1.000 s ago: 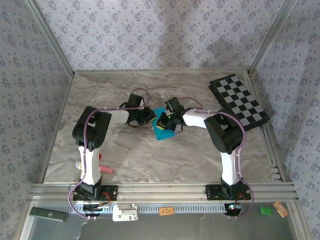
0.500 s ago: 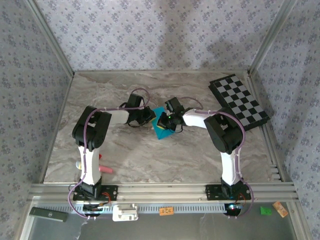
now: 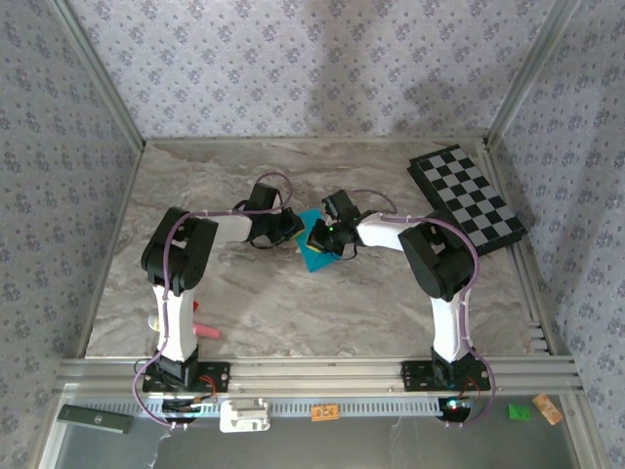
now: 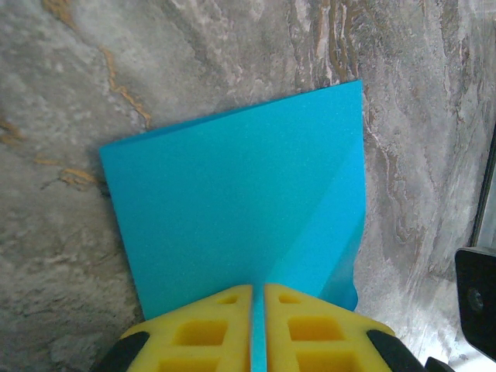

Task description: Fold a paper plane with a square sheet of paper (pick it up from the middle)

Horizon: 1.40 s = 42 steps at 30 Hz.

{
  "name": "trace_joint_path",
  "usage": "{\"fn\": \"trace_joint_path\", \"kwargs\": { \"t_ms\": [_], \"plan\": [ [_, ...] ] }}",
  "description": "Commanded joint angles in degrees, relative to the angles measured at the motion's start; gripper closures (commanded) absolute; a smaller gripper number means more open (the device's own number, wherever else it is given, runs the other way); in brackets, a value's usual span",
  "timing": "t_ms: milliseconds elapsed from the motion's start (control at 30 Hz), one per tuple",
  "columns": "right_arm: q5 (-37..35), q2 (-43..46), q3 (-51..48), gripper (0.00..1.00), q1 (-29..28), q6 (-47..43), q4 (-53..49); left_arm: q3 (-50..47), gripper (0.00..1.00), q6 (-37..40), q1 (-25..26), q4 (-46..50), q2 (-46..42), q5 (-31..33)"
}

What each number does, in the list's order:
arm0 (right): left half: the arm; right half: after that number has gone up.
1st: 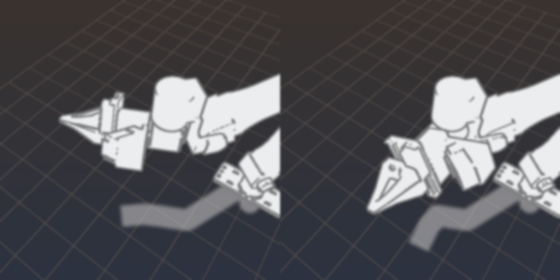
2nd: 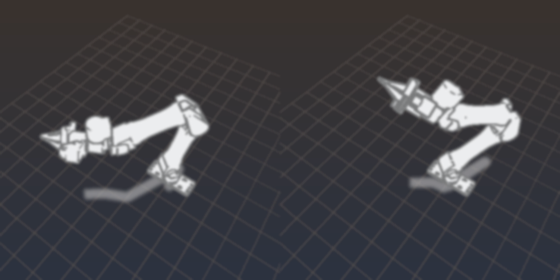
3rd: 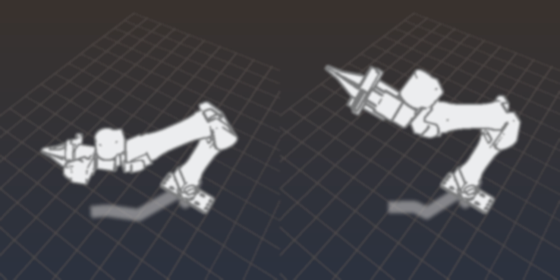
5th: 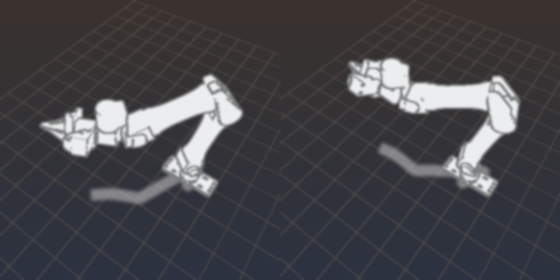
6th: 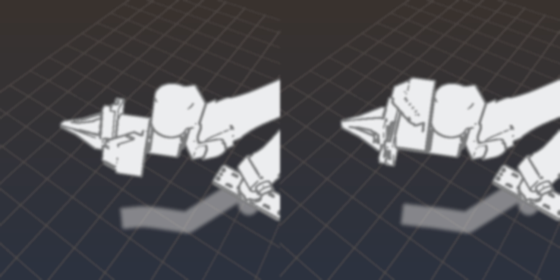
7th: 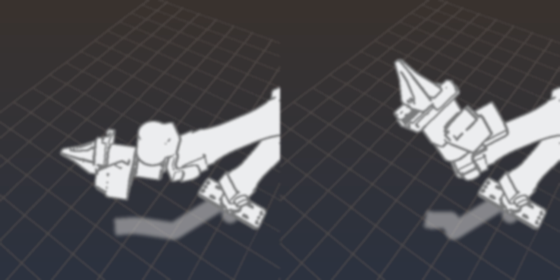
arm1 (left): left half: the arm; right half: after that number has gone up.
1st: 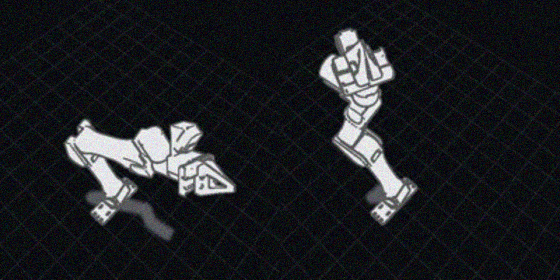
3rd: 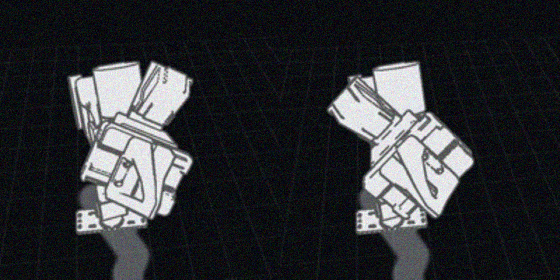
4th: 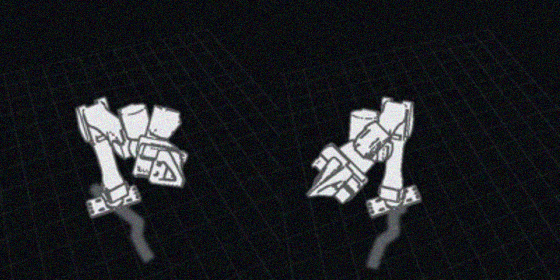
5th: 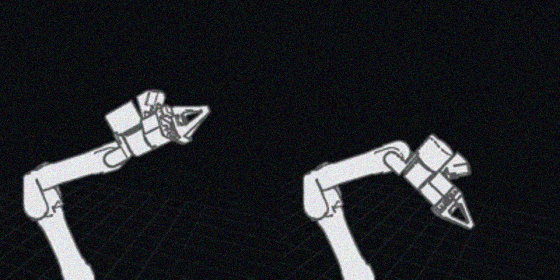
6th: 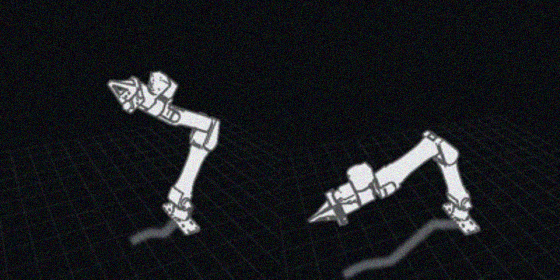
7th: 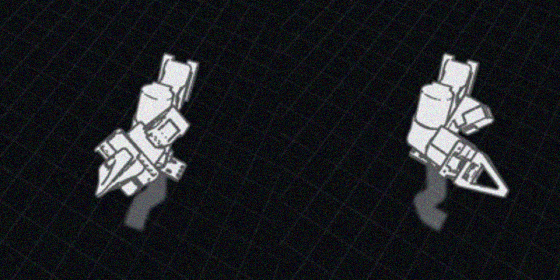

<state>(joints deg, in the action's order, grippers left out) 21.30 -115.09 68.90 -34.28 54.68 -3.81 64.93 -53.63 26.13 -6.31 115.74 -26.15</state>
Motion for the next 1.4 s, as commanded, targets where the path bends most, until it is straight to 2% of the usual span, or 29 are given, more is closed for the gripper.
{"fn": "trace_joint_path", "kwargs": {
  "t_ms": [0,367,467,700,833,967,1133,1367],
  "plan": [
    [-1.9,0.8,-0.1,1.00,-0.2,0.1,-0.8,-1.3,0.88,0.1,0.3,2.0,2.7,-0.4],
    [-1.4,-1.0,-0.1,1.00,-0.1,0.5,-2.7,-0.3,0.88,0.2,0.2,2.9,1.8,-1.0],
    [-0.9,-1.5,0.3,0.94,0.0,0.6,-3.7,1.3,0.86,0.1,-0.3,3.8,0.6,-1.4],
    [0.3,-2.6,0.8,0.78,0.2,1.5,-4.5,4.6,0.76,0.2,-3.4,4.3,-4.3,2.0],
    [0.7,-2.8,1.2,0.68,0.2,1.6,-4.6,3.9,0.72,0.0,-4.7,4.5,-6.8,2.9],
    [1.0,-2.8,1.4,0.64,0.3,1.7,-4.4,1.0,0.71,-0.8,-5.5,4.0,-9.7,3.6],
    [1.3,-2.6,0.7,0.63,0.5,1.7,-3.5,-2.5,0.72,-1.2,-5.7,4.1,-12.5,4.2],
    [4.4,-2.6,0.1,0.63,1.4,0.3,-2.1,-5.9,0.81,-1.6,-4.1,4.4,-13.4,1.0]
  ]
}}
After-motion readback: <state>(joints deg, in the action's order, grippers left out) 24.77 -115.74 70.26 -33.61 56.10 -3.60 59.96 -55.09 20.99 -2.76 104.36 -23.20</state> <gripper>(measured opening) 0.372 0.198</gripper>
